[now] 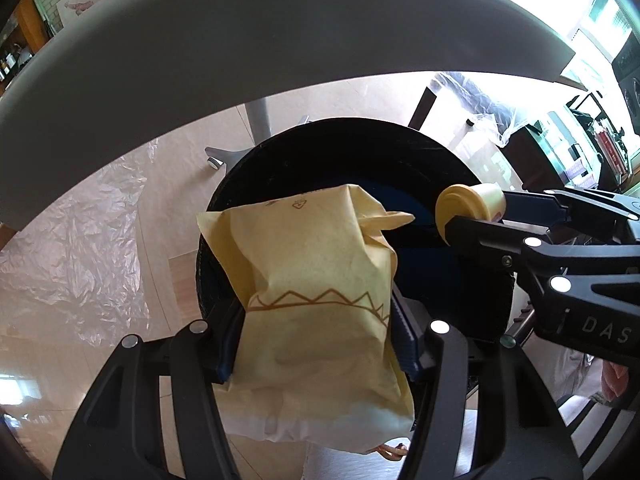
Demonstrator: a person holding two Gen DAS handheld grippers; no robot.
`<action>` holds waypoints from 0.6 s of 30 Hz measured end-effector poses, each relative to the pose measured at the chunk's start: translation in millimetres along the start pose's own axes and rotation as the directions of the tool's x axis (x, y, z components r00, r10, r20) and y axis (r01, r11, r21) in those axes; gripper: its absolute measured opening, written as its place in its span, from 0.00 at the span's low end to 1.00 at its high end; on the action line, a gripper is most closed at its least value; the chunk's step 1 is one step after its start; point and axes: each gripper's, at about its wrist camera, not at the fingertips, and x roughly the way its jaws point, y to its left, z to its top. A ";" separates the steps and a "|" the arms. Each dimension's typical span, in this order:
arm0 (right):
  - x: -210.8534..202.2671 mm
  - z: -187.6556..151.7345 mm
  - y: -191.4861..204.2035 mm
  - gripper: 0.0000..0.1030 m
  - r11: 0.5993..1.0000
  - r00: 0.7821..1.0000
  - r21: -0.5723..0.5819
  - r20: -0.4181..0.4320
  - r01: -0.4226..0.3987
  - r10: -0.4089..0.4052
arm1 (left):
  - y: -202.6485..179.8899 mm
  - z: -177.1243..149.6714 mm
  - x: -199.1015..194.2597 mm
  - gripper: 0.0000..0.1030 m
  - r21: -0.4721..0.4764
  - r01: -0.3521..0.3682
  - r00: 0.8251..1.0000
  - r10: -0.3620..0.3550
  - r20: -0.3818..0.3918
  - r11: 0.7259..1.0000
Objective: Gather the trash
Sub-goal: 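Hold the paper bag and yellow cup above the bin opening with both tools, then open the right tool to drop the cup while the left tool releases the paper bag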
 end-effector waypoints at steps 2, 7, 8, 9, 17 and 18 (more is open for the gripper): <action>0.7 0.5 -1.1 0.43 1.000 1.000 0.007 -0.001 -0.003 0.003 | 0.8 0.3 -0.1 0.58 0.002 -0.004 1.000 0.004 0.002 1.000; 0.1 1.8 -5.0 0.43 1.000 1.000 0.020 0.004 -0.006 0.006 | 3.3 1.4 1.7 0.58 0.008 -0.011 1.000 0.011 -0.003 1.000; 0.1 1.8 -5.3 0.43 1.000 1.000 0.022 0.005 -0.006 0.006 | 3.7 1.5 2.1 0.58 0.009 -0.011 1.000 0.011 -0.003 1.000; 0.2 2.0 -6.1 0.43 1.000 1.000 0.023 0.006 -0.006 0.006 | 3.7 1.5 2.5 0.58 0.010 -0.011 1.000 0.011 -0.004 1.000; -5.5 0.2 -10.9 0.62 0.999 1.000 0.041 0.022 -0.020 0.019 | 0.9 -2.7 1.0 0.74 0.037 0.054 0.998 -0.054 -0.009 0.998; -7.5 -0.3 -11.4 0.63 0.999 0.999 0.041 0.027 -0.018 0.017 | 1.0 -3.1 0.4 0.74 0.039 0.054 0.999 -0.053 -0.008 0.998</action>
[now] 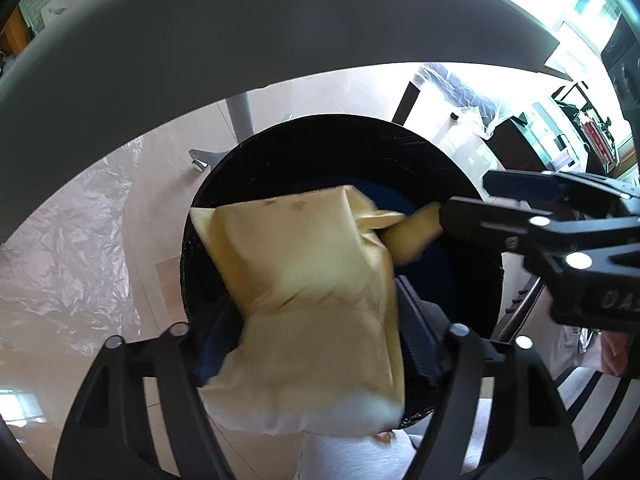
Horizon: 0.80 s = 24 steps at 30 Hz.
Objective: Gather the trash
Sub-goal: 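Open the right tool to drop the cup while the left tool releases the paper bag, then move the left tool to the orange-labelled tub while the right tool approaches the white plastic box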
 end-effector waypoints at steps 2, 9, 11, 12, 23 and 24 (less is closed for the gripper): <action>-6.0 -1.3 -0.3 0.65 1.000 1.000 -0.004 0.012 0.003 -0.003 | 1.1 -1.4 -2.5 0.74 0.002 -0.006 1.000 0.006 0.004 1.000; -34.0 -3.8 -2.3 0.75 1.000 0.997 -0.014 0.072 0.006 -0.005 | 8.0 -6.3 -31.0 0.81 -0.022 0.002 0.998 -0.001 0.058 1.000; -52.5 -3.0 1.0 0.78 0.999 0.994 -0.038 0.113 0.010 -0.006 | 5.7 -5.5 -51.9 0.81 -0.021 0.011 0.994 -0.009 0.104 1.000; -60.5 -3.6 1.9 0.81 0.999 0.991 -0.046 0.130 0.010 -0.004 | 3.9 -4.1 -66.4 0.81 -0.018 0.023 0.990 -0.021 0.136 1.000; -147.0 35.3 33.7 0.96 0.976 0.890 -0.184 0.455 0.118 -0.022 | 5.2 41.4 -172.6 0.98 -0.074 -0.047 0.884 0.076 0.461 0.996; -143.7 43.9 34.4 0.96 0.975 0.890 -0.183 0.454 0.125 -0.029 | 9.3 47.6 -173.0 0.98 -0.097 -0.046 0.881 0.086 0.465 0.994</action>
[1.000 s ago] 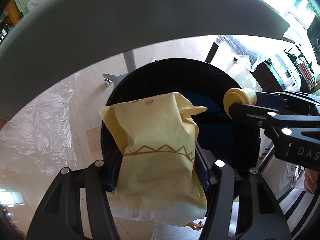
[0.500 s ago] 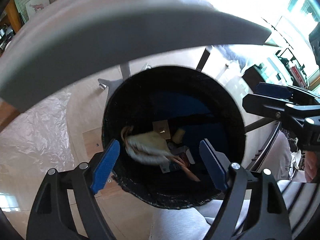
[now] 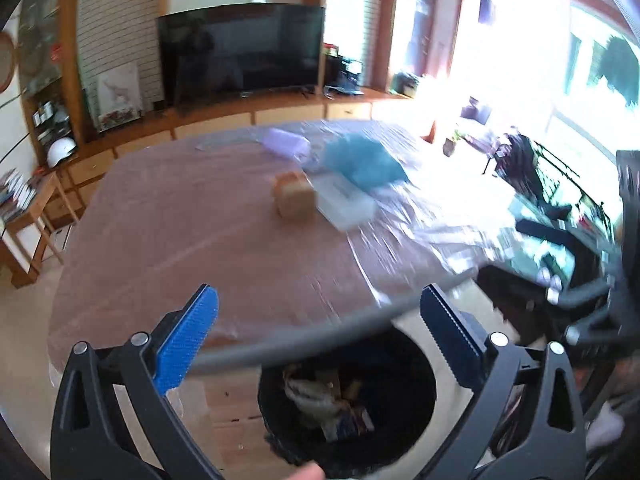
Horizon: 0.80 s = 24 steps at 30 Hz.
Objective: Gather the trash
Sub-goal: 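Move the left tool to the orange-labelled tub while the right tool approaches the white plastic box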
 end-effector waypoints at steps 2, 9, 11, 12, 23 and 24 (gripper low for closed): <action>10.4 7.4 -1.4 0.96 1.000 1.000 -0.010 -0.012 0.023 -0.023 | 9.1 15.7 13.1 0.98 -0.028 -0.028 0.999 0.028 -0.015 0.999; 56.4 27.4 -4.2 0.95 0.999 0.997 0.022 -0.076 0.032 -0.030 | 40.9 48.3 67.1 0.98 -0.076 0.005 0.997 -0.011 -0.076 0.997; 72.9 32.1 -4.0 0.90 0.999 0.994 0.021 -0.100 0.043 -0.040 | 45.9 58.5 82.0 0.98 -0.081 0.038 0.996 -0.045 -0.077 0.996; 79.5 34.1 -3.7 0.86 0.999 0.993 0.018 -0.111 0.045 -0.043 | 46.2 62.1 89.1 0.98 -0.074 0.045 0.995 -0.051 -0.080 0.996; 147.2 46.6 0.2 0.67 1.000 0.974 0.016 -0.226 -0.012 0.015 | 42.0 82.6 161.8 0.80 -0.043 0.058 0.982 -0.065 -0.175 0.997; 152.6 47.7 0.0 0.67 0.999 0.972 0.012 -0.234 -0.032 0.034 | 42.3 82.7 165.0 0.78 -0.045 0.056 0.981 -0.063 -0.183 0.997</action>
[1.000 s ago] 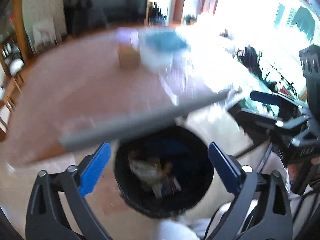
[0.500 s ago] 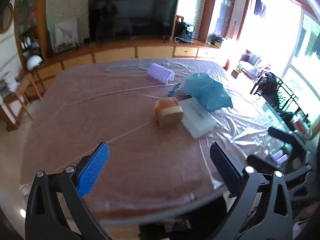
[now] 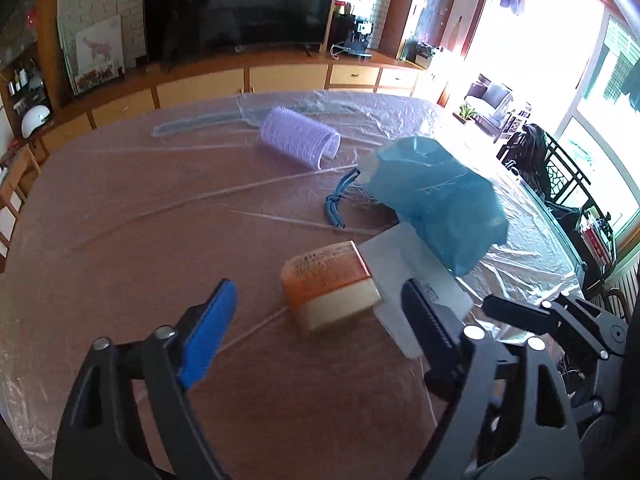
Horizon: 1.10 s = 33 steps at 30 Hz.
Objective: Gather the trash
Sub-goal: 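Move the left tool to the orange-labelled tub while the right tool approaches the white plastic box, then close the left tool on the tub while the right tool grasps the white box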
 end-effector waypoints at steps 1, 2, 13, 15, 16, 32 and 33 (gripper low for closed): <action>3.3 1.7 1.4 0.67 1.000 1.000 -0.006 -0.007 -0.012 0.012 | 0.6 0.3 3.0 0.73 -0.007 -0.007 1.000 0.007 -0.008 1.000; 7.0 3.3 2.1 0.66 1.000 1.000 -0.013 -0.018 -0.021 0.021 | 1.5 0.5 4.9 0.69 -0.013 -0.005 1.000 0.005 -0.013 1.000; 37.1 24.4 17.8 0.66 0.998 0.997 -0.026 -0.060 -0.050 0.048 | 29.2 6.9 6.6 0.62 -0.054 -0.036 0.999 0.035 -0.016 0.998; 40.5 26.7 22.4 0.66 0.999 0.998 -0.033 -0.053 -0.030 0.028 | 27.4 7.0 9.5 0.62 -0.045 -0.040 0.999 0.039 -0.022 0.998; 41.9 27.1 21.5 0.66 0.999 0.999 -0.039 -0.050 -0.019 0.017 | 25.2 6.4 10.2 0.62 -0.035 -0.049 0.999 0.048 -0.020 0.998; 53.5 39.4 28.0 0.52 0.997 0.998 -0.072 -0.053 0.017 -0.020 | 28.2 6.1 15.2 0.57 -0.013 -0.054 0.998 0.054 -0.015 0.998; 52.9 39.2 26.4 0.52 0.998 0.999 -0.058 -0.050 0.001 -0.004 | 30.1 5.3 14.0 0.57 -0.018 -0.057 0.998 0.057 -0.012 0.998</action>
